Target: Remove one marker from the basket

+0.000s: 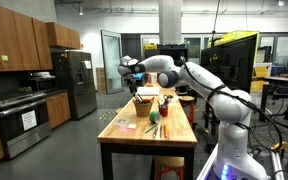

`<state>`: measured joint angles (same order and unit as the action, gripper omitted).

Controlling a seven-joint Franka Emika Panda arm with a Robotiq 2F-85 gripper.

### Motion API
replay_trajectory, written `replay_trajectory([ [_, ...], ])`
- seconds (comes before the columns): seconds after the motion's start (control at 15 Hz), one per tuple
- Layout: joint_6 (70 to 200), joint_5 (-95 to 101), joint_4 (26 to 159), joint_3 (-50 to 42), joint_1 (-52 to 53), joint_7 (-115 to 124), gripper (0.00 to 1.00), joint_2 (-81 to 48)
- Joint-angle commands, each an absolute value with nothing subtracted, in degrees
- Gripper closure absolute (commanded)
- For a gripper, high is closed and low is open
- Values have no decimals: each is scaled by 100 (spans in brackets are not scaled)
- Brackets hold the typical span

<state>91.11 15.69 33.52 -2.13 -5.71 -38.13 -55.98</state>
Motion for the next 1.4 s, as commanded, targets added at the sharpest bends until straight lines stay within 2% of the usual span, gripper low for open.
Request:
replay_trajectory([
  [0.0,8923,1632,3146,-270,-576,-3967,9,-5680],
  [0.13,8896,1627,3150,-274,-577,-3994,27,-5685],
  [0.4,8855,1621,3158,-268,-569,-4043,33,-5699],
  [0.47,8845,1621,3157,-268,-568,-4051,38,-5702],
  [0.53,8838,1622,3154,-269,-567,-4054,54,-5704],
  [0.87,8786,1615,3148,-267,-564,-4087,93,-5690],
  [1.33,8619,1602,3154,-257,-560,-4141,90,-5599],
])
